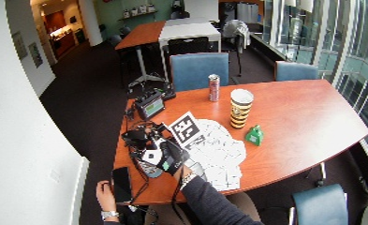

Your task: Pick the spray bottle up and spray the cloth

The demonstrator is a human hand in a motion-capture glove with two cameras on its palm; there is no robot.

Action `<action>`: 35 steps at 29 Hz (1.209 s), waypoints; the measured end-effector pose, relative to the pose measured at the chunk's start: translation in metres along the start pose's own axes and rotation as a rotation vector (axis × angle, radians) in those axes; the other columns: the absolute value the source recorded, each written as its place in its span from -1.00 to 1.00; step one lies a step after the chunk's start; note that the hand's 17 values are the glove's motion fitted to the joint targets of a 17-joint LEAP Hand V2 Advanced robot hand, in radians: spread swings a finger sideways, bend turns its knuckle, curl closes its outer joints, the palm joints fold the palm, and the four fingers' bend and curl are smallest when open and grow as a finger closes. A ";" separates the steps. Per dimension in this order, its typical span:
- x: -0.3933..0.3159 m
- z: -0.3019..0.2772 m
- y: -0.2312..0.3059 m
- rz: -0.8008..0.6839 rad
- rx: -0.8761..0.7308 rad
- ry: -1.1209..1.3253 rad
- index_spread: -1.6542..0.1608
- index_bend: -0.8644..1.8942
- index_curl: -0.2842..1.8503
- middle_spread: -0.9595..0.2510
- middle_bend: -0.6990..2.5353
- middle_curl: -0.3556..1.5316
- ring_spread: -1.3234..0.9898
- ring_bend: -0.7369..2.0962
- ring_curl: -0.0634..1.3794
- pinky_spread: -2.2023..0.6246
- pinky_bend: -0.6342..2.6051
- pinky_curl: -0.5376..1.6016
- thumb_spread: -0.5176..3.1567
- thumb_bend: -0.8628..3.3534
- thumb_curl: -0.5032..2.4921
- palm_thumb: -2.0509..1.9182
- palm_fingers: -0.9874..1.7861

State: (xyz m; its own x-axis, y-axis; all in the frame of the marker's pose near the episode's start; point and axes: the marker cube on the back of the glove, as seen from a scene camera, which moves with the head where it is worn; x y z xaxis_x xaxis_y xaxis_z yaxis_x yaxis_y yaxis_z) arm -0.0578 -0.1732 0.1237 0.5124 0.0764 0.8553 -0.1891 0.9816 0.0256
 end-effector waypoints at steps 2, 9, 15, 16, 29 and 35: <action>0.001 -0.005 0.009 0.004 0.008 0.031 0.47 -0.37 -0.35 0.31 -0.42 -0.15 0.02 -0.13 -0.28 0.68 -0.36 -0.14 -0.29 -0.61 -0.20 0.44 0.14; 0.000 -0.035 0.040 0.038 0.046 0.290 0.44 -0.33 -0.44 0.39 -0.43 -0.18 0.06 -0.16 -0.34 0.73 -0.33 -0.15 -0.24 -0.62 -0.26 0.40 0.06; -0.022 -0.057 0.069 0.014 -0.081 0.498 0.42 -0.25 -0.44 0.42 -0.43 -0.19 0.10 -0.24 -0.40 0.74 -0.36 -0.16 -0.20 -0.62 -0.30 0.34 -0.01; -0.027 -0.059 0.075 0.005 -0.101 0.521 0.42 -0.24 -0.44 0.42 -0.43 -0.19 0.10 -0.25 -0.41 0.75 -0.38 -0.17 -0.19 -0.62 -0.31 0.33 -0.02; -0.086 -0.066 0.132 -0.169 -0.212 0.626 0.39 -0.23 -0.41 0.39 -0.46 -0.24 0.11 -0.31 -0.48 0.75 -0.45 -0.20 -0.16 -0.61 -0.37 0.29 0.02; -0.086 -0.066 0.131 -0.153 -0.214 0.670 0.38 -0.21 -0.40 0.39 -0.47 -0.25 0.11 -0.33 -0.49 0.75 -0.48 -0.21 -0.15 -0.60 -0.39 0.29 0.06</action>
State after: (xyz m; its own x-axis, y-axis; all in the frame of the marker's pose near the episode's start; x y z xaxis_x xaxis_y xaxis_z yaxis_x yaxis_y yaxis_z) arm -0.0717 -0.0397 0.0192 0.9369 -0.0410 0.3472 0.0589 0.9974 -0.0412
